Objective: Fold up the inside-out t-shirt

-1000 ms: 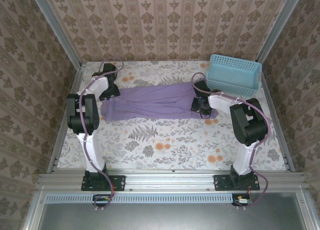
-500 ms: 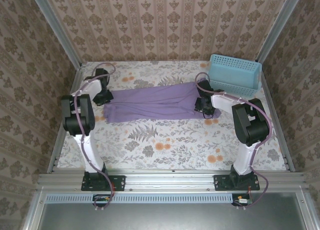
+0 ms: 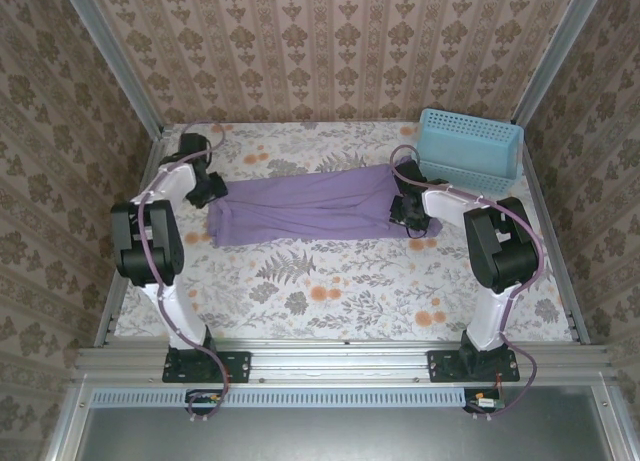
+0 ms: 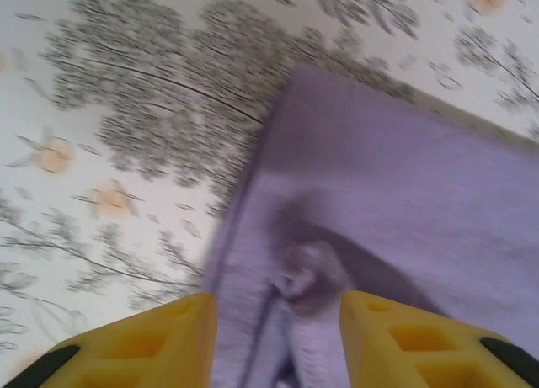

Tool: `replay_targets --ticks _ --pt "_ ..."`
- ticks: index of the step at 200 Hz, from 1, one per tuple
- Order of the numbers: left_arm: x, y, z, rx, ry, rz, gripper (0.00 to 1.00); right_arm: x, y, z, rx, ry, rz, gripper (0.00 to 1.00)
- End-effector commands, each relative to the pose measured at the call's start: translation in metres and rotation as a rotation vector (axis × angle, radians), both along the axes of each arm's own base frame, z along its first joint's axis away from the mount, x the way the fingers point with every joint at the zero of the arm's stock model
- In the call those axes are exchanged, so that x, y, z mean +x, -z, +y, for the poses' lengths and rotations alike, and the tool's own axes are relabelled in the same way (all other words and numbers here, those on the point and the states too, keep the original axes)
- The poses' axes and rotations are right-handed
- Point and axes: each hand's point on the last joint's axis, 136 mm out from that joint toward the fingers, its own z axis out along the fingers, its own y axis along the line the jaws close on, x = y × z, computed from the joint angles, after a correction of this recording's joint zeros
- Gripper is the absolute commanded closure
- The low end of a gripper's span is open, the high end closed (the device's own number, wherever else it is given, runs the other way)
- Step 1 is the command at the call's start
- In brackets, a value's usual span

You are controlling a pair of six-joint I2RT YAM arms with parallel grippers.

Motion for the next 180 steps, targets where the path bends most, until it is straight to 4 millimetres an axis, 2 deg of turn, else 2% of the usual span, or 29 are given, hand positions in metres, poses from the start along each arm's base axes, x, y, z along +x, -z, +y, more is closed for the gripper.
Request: replay_targets --ticks 1,36,77,132,157,180 --pt "0.002 0.002 -0.011 0.018 0.020 0.044 0.51 -0.019 0.009 -0.016 -0.062 0.021 0.078 0.63" --pt "-0.001 0.019 -0.009 0.061 -0.008 0.120 0.50 -0.020 0.010 -0.016 -0.061 0.019 0.081 0.63" --pt "-0.002 0.027 -0.001 0.097 -0.016 0.154 0.67 -0.019 0.009 -0.015 -0.058 0.017 0.077 0.63" --pt "-0.005 0.022 0.008 0.101 -0.035 0.139 0.89 -0.020 0.010 -0.017 -0.059 0.022 0.079 0.64" --pt "-0.006 0.012 0.016 0.067 -0.056 0.093 1.00 -0.020 0.010 -0.017 -0.059 0.026 0.080 0.64" --pt "-0.001 -0.020 0.018 -0.006 -0.049 -0.040 1.00 -0.019 0.010 -0.017 -0.060 0.027 0.084 0.65"
